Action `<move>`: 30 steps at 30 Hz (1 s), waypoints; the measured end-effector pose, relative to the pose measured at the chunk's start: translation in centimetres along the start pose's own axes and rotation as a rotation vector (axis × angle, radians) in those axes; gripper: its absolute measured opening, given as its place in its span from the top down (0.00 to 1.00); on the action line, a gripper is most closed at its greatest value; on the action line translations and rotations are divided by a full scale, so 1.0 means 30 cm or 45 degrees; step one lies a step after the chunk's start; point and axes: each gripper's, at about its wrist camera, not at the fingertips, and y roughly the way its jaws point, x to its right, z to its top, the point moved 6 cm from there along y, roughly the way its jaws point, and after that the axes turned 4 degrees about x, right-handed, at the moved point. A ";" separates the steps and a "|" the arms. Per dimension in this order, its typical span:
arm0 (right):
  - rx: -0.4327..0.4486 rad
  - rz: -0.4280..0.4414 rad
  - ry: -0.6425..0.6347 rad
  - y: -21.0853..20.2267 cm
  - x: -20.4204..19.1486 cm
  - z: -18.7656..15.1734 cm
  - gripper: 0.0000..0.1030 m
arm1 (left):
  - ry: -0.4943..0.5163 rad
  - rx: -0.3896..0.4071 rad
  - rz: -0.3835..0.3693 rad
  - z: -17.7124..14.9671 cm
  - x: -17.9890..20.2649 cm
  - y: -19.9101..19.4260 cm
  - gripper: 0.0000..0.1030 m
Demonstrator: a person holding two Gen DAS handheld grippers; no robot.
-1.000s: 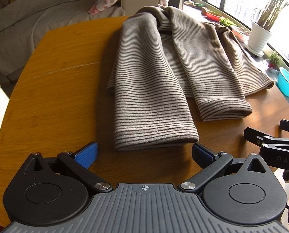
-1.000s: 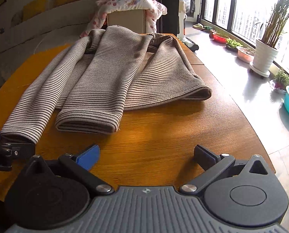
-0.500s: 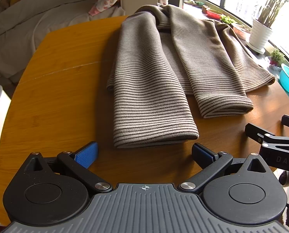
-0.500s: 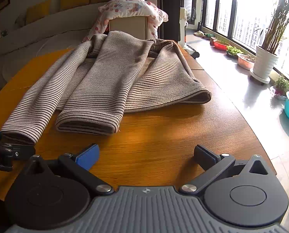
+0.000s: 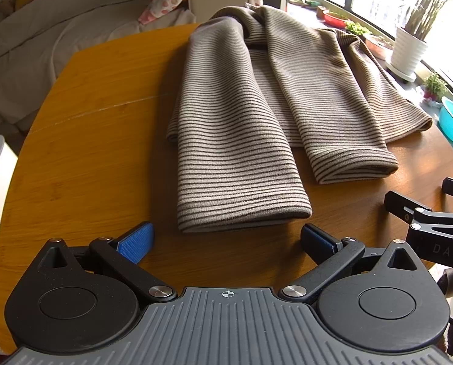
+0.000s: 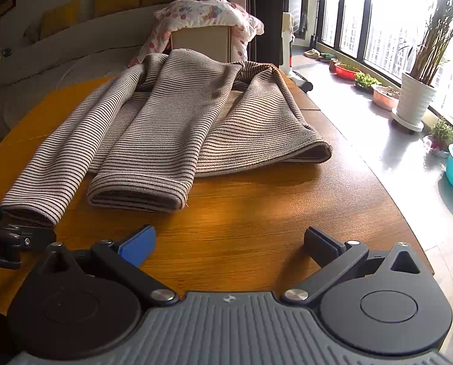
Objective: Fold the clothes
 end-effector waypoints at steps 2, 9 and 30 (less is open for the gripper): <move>0.001 -0.001 0.003 -0.008 0.000 -0.008 0.00 | 0.002 -0.001 0.001 0.001 0.001 0.000 0.00; 0.007 -0.009 0.008 0.020 -0.008 0.002 0.00 | 0.004 0.001 0.000 0.000 0.002 0.002 0.00; 0.021 0.006 -0.006 0.012 -0.008 0.003 0.00 | 0.004 0.007 0.001 0.006 0.002 0.004 0.00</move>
